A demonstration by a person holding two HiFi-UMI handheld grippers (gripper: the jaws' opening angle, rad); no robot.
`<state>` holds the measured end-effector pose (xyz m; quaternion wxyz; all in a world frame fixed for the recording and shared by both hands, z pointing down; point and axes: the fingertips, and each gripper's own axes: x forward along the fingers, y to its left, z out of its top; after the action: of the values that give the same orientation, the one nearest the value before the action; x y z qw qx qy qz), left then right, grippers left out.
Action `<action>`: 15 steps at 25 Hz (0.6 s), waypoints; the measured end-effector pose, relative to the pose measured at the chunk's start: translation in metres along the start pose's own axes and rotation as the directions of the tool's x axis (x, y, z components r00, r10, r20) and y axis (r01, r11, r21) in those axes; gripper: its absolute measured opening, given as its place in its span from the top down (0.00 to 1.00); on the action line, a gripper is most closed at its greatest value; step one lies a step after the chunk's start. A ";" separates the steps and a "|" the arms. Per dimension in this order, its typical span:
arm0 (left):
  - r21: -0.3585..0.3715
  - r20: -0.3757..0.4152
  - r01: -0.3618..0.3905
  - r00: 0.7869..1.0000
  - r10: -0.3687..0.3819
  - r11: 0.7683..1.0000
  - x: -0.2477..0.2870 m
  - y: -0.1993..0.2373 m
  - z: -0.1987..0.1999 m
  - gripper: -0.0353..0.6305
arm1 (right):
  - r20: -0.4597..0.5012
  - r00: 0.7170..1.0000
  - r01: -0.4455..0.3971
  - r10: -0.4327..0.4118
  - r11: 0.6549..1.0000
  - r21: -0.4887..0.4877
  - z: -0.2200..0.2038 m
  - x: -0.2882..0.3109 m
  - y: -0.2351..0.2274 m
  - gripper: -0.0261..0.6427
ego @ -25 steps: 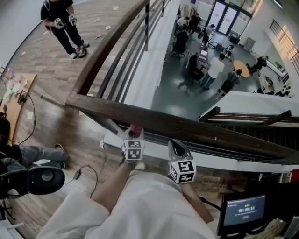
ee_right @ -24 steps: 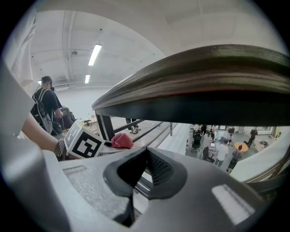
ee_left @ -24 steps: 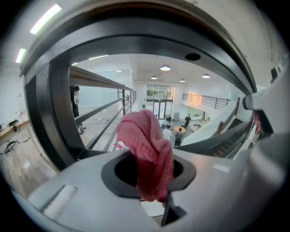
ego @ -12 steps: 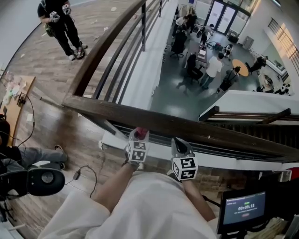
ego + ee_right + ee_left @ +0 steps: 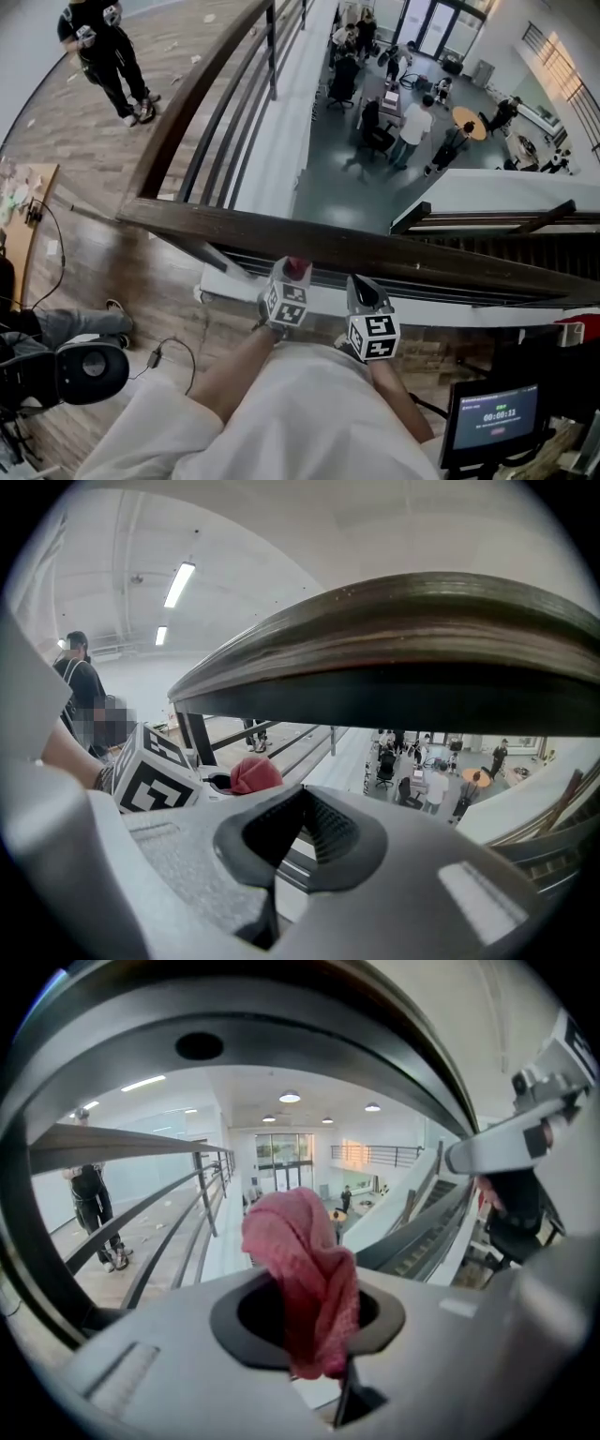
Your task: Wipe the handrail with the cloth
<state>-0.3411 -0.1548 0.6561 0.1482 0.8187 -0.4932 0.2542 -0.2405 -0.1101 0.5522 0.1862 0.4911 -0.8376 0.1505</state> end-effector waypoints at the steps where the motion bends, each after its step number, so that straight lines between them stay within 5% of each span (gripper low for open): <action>1: -0.009 0.000 0.006 1.000 -0.006 1.000 0.001 -0.003 0.002 0.79 | -0.002 1.000 0.006 -0.006 1.000 0.005 0.000 -0.003 -0.004 0.96; 15: -0.118 -0.020 -0.047 0.999 0.045 0.992 -0.022 0.049 -0.001 0.79 | 0.000 0.998 0.058 -0.058 0.992 0.109 0.002 0.006 0.004 0.96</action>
<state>-0.3932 -0.1615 0.6437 0.1947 0.7948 -0.5248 0.2347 -0.2471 -0.1131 0.5528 0.1622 0.5249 -0.8137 0.1898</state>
